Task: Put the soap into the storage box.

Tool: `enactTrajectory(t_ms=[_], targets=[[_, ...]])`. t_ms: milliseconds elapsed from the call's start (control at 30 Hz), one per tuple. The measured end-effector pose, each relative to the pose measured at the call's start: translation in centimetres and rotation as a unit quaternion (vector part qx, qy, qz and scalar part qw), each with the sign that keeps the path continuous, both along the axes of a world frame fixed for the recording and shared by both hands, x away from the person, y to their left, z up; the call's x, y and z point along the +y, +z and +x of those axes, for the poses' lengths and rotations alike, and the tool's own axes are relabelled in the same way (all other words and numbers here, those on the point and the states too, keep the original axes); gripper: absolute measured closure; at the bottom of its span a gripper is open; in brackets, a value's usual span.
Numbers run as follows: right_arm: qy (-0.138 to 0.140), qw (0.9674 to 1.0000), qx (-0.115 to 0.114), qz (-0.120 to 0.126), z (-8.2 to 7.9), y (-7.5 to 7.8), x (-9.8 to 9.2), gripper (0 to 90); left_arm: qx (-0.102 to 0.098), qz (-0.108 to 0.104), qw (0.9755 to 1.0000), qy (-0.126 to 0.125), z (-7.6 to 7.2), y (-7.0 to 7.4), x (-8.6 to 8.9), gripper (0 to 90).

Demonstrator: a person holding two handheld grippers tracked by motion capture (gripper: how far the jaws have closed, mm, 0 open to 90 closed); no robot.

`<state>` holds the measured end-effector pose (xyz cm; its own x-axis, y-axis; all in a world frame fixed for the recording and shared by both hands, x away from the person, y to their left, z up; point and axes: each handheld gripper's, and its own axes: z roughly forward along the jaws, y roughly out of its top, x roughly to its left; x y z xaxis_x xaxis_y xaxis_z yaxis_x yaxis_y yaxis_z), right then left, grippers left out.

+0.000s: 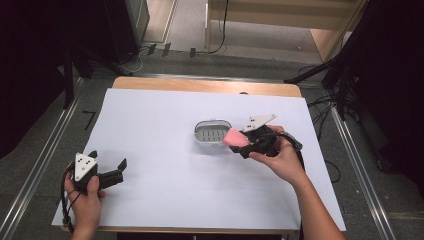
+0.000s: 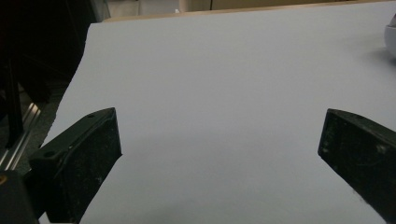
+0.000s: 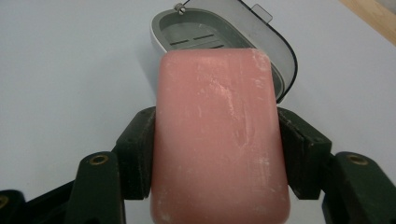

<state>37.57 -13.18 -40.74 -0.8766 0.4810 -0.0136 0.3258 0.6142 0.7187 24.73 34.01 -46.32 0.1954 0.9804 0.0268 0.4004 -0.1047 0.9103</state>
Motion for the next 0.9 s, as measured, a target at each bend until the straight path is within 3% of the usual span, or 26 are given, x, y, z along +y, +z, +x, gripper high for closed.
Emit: enactTrajectory(t_ms=[200, 567, 900], targets=[[0.025, 0.9996, -0.012, 0.01, 0.6, 0.5, 0.6, 38.6, 0.0, 0.0, 1.0, 0.0, 0.0, 0.0, 0.0, 0.0], [0.081, 0.9963, -0.028, 0.002, 2.0, 1.1, 1.8, 38.6, -0.001, -0.001, 1.0, 0.0, 0.0, 0.0, 0.0, 0.0], [0.106, 0.994, -0.025, 0.003, 3.4, 1.5, 3.0, 38.6, -0.002, -0.005, 1.0, 0.001, 0.0, 0.0, 0.0, 0.0]])
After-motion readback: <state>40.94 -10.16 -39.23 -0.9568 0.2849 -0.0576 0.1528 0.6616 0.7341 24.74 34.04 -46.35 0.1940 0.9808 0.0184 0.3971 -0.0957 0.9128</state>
